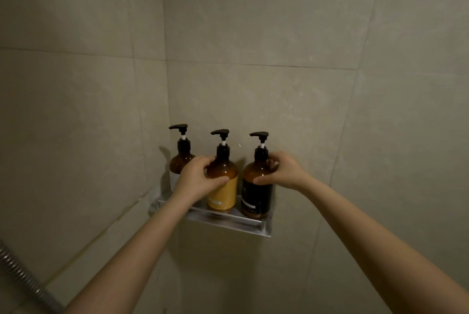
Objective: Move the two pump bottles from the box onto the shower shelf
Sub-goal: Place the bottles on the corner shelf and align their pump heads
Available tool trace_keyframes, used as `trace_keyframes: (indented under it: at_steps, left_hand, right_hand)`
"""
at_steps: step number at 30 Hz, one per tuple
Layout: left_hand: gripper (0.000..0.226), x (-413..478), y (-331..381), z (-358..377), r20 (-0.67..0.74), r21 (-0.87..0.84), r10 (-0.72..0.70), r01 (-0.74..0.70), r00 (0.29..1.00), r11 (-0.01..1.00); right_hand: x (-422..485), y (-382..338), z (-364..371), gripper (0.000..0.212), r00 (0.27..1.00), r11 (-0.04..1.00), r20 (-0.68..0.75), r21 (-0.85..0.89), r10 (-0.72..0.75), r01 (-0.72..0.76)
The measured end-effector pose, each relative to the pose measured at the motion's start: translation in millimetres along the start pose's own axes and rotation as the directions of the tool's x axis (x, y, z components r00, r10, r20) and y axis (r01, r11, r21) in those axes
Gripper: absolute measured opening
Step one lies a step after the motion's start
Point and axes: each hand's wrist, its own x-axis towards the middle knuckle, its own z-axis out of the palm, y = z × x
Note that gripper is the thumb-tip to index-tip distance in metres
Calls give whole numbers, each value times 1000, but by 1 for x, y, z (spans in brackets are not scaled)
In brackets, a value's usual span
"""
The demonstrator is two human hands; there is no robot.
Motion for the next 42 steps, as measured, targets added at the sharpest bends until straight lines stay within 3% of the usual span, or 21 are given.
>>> trace_keyframes:
  at_steps: [4,7,17,20,25,33,42]
  left_hand:
    - [69,7,-2,-11,55,14,-9,8,998,1000]
    - [65,9,1,-12,63,49,-1,-2,998,999]
    - [65,4,3,-12,78,69,-2,-4,997,998]
    - [65,5,3,-15,88,73,-1,-5,996,997]
    - [67,6,5,-17,68,81,-11,5,998,997]
    - [61,9,5,-17,99,95,-20,11,995,995]
    - [60,9,3,-15,104,91,-27,17,994,996]
  right_hand:
    - [-4,-2,9,92,993,998,-109,-42,52,-56]
    - [-2,-5,15,92,984,991,-160,-103,73,-90]
    - [2,1,-8,63,993,997,122,79,-1,-9]
    - [2,3,-8,64,993,993,116,116,-7,-7]
    - [-2,6,1,87,996,994,17,75,83,-84]
    - [-3,4,0,69,996,989,68,134,60,-69]
    - [-3,4,4,78,994,988,82,128,75,-85]
